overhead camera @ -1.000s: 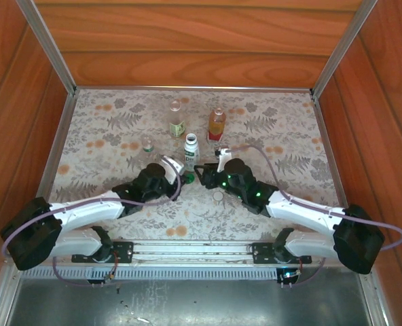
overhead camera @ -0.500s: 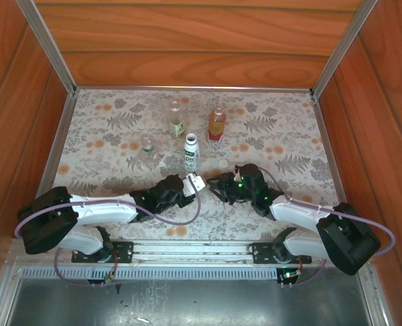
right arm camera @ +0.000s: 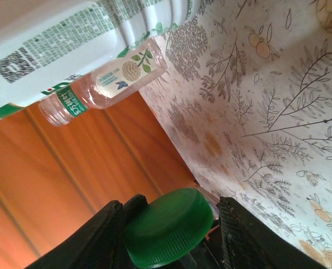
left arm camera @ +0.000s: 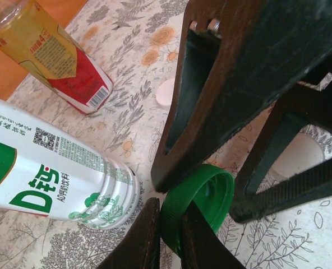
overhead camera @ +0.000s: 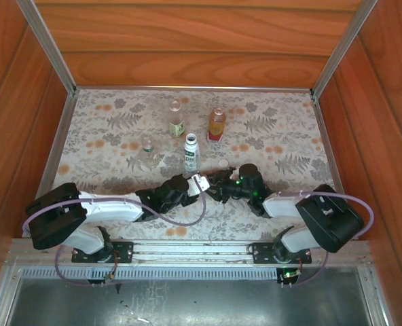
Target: Screw on the bottle caps
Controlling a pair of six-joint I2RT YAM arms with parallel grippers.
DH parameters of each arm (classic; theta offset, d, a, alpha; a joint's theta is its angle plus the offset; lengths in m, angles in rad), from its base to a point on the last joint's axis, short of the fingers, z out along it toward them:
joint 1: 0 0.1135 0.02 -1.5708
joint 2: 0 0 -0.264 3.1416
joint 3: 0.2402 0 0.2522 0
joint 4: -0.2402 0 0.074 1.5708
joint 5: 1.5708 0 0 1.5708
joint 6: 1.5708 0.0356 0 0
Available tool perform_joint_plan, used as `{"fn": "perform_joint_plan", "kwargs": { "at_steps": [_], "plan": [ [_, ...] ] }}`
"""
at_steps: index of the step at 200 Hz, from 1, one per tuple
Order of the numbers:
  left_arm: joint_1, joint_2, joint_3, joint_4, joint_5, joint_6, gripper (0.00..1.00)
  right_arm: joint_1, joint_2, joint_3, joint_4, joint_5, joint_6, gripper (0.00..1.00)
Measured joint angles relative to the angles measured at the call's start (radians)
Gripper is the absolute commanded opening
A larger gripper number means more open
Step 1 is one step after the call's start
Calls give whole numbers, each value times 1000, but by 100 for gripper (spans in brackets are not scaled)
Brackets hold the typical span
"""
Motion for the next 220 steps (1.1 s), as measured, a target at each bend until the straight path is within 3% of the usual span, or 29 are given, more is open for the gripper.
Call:
{"fn": "perform_joint_plan", "kwargs": {
  "at_steps": [48,121,181,220],
  "plan": [
    [-2,14,3,-5,-48,20,6,-7,142,21,171,-35,94,40],
    [-17,0,-23,-12,-69,57,7,-12,208,32,219,-76,132,18],
    [-37,-2,-31,-14,-54,95,20,-13,206,32,188,-74,102,10],
    [-60,5,-31,-5,-22,128,21,-19,190,41,151,-79,86,12]
  ]
}}
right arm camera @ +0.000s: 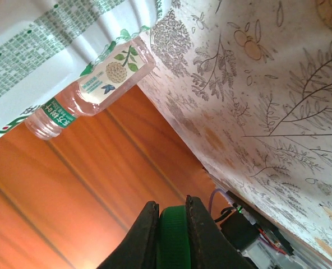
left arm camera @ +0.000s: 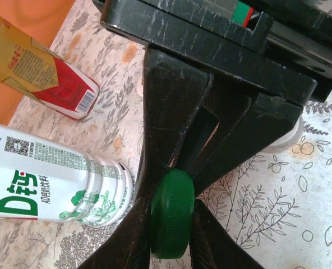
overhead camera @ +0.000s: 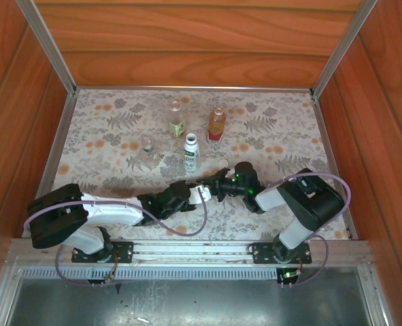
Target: Screw on the bottle caps
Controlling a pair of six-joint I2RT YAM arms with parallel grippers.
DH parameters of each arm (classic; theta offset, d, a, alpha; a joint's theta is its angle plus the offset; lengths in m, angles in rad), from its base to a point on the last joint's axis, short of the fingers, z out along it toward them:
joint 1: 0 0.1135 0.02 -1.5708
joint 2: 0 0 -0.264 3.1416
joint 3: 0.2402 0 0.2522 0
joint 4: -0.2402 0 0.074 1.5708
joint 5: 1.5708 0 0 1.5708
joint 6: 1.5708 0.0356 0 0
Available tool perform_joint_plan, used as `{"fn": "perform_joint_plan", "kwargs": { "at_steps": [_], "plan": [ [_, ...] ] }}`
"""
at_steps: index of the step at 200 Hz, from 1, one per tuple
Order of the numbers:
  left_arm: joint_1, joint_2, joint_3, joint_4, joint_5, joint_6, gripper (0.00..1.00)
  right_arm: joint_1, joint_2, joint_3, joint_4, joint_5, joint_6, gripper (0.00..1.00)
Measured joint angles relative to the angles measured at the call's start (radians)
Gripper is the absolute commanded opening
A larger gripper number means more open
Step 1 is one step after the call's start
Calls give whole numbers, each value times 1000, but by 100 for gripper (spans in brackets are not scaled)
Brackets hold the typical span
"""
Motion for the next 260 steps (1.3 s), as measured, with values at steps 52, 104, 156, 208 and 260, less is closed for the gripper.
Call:
{"fn": "perform_joint_plan", "kwargs": {
  "at_steps": [52,104,156,208,260],
  "plan": [
    [-2,21,4,15,1,8,34,-8,-26,3,-59,0,-26,4],
    [-6,-71,-9,22,65,-72,88,-43,-124,6,-159,19,-144,4],
    [69,-294,-98,25,216,-280,99,-142,-239,26,-438,103,-412,1],
    [225,-419,-193,44,289,-478,100,-231,-246,66,-640,188,-712,3],
    [254,-428,-208,48,305,-541,100,-255,-179,76,-714,237,-858,11]
  ]
}}
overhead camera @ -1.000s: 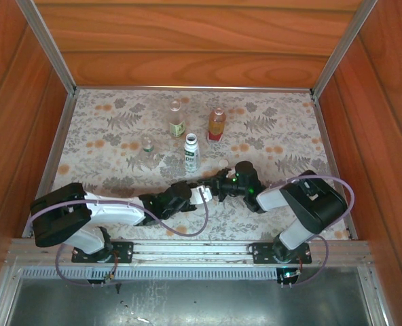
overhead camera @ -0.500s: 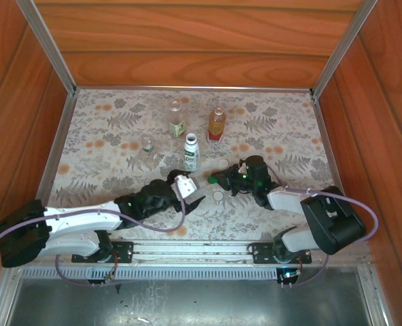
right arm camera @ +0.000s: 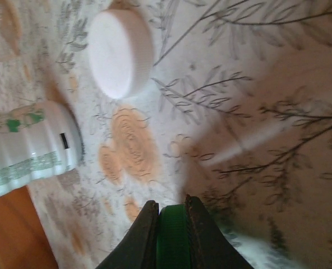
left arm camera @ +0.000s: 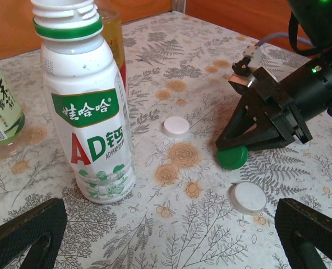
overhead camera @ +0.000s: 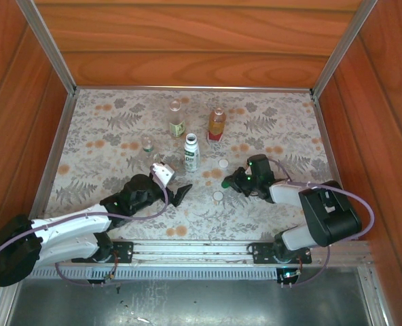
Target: Screw on the bottle caps
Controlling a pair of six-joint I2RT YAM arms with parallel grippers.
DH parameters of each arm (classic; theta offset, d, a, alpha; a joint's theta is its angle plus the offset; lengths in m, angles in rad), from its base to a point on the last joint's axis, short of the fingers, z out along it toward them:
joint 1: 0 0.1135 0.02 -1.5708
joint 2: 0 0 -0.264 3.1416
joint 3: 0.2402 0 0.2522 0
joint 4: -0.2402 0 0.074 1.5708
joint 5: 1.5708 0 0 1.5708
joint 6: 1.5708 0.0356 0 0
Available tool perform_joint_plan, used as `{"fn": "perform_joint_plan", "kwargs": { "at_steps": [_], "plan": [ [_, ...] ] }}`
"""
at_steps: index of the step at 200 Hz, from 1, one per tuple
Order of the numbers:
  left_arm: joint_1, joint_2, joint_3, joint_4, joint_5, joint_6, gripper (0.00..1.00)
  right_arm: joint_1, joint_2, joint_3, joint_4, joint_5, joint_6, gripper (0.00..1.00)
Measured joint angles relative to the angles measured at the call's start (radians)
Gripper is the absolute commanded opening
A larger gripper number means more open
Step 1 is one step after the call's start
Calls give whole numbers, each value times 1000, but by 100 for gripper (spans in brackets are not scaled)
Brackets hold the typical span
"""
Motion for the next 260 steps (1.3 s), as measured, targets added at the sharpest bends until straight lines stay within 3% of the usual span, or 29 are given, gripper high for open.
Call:
{"fn": "perform_joint_plan", "kwargs": {
  "at_steps": [39,106,143,177,207,238,260],
  "plan": [
    [16,14,1,14,1,-19,100,-29,-13,1,-19,20,-47,47],
    [25,141,23,55,-63,-11,100,-38,-237,53,-297,133,-226,81],
    [27,246,23,177,-110,22,100,32,-313,146,-335,161,-406,89],
    [28,291,23,260,-111,35,100,211,-300,279,-332,210,-648,90],
    [29,291,21,295,-111,37,100,317,-211,422,-309,228,-851,89],
    [34,287,9,307,-107,37,100,343,-88,546,-296,257,-990,90],
    [37,280,6,308,-105,37,100,343,-8,626,-305,285,-1045,80]
  ]
}}
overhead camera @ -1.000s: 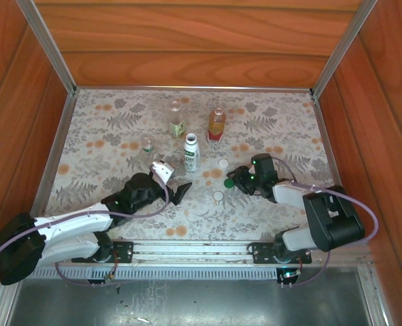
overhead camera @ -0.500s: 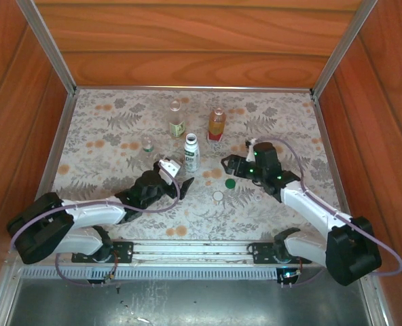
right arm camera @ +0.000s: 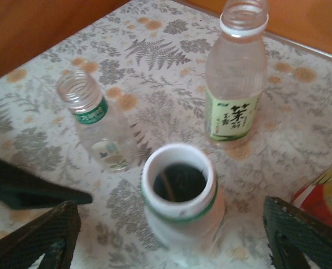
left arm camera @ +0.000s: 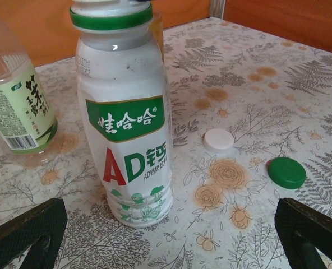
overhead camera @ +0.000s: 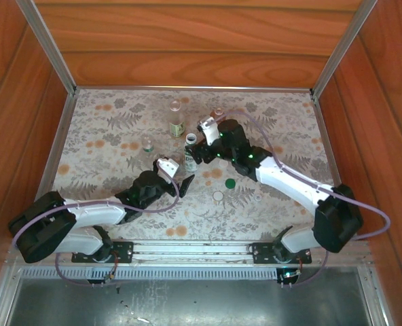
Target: Screw on the bottle caps
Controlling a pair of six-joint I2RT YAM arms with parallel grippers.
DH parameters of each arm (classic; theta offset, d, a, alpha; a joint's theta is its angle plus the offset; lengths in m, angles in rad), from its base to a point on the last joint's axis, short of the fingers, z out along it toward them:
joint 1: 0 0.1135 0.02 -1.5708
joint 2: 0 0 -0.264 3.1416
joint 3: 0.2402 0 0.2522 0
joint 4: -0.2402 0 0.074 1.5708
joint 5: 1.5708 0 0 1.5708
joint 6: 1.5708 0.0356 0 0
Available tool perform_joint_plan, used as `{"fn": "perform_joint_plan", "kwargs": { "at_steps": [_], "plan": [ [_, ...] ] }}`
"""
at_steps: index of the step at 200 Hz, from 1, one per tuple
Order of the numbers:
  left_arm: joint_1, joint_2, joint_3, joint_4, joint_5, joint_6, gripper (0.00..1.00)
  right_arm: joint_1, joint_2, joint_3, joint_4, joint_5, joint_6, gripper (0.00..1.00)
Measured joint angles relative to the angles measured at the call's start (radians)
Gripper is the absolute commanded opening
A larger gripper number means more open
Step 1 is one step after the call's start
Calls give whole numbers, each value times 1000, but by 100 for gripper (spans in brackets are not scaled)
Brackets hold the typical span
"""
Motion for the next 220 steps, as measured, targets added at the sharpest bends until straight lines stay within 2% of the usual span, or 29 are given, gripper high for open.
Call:
{"fn": "perform_joint_plan", "kwargs": {
  "at_steps": [34,88,105,160,220],
  "plan": [
    [2,-13,-12,3,0,0,100,0,82,82,-21,18,-43,73],
    [2,-13,-14,3,-2,0,100,0,164,146,-44,16,-71,56],
    [3,-13,-14,3,-2,0,100,0,166,146,-50,13,-72,41],
    [4,-8,-14,14,0,18,100,-1,145,138,-61,-3,-71,40],
    [23,149,-47,251,71,23,99,44,-25,-13,-84,-24,-75,42]
  ]
}}
